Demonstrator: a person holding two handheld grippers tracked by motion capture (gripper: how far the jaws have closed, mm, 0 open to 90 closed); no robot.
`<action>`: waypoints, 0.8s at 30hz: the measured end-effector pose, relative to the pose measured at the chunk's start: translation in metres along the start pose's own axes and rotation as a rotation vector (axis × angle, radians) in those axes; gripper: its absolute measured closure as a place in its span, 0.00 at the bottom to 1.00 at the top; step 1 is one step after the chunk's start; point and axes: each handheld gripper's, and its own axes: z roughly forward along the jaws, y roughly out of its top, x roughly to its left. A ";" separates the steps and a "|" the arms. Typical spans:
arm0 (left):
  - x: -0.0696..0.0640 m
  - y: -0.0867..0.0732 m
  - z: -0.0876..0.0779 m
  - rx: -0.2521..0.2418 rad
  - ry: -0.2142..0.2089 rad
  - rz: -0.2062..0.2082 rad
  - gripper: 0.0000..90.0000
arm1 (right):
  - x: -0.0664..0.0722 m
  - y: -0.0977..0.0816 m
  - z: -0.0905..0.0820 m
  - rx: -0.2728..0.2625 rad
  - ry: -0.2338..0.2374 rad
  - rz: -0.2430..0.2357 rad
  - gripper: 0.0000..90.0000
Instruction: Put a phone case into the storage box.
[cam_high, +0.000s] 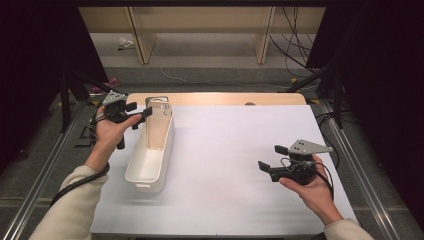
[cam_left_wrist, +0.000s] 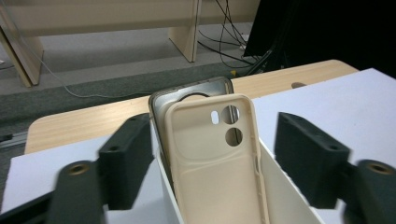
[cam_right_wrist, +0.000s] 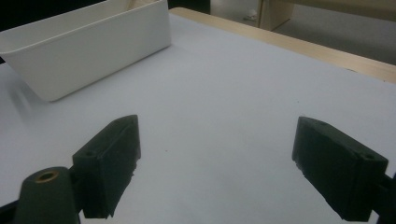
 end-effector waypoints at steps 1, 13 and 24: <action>-0.002 0.000 -0.002 0.008 0.003 0.009 0.26 | 0.000 0.000 0.000 0.000 -0.001 0.000 0.18; -0.019 -0.012 -0.026 0.001 -0.047 0.042 0.12 | 0.000 0.000 0.001 0.003 -0.010 0.001 0.18; -0.031 -0.026 -0.042 -0.010 -0.082 0.063 0.09 | -0.001 0.000 0.001 0.003 -0.012 0.001 0.18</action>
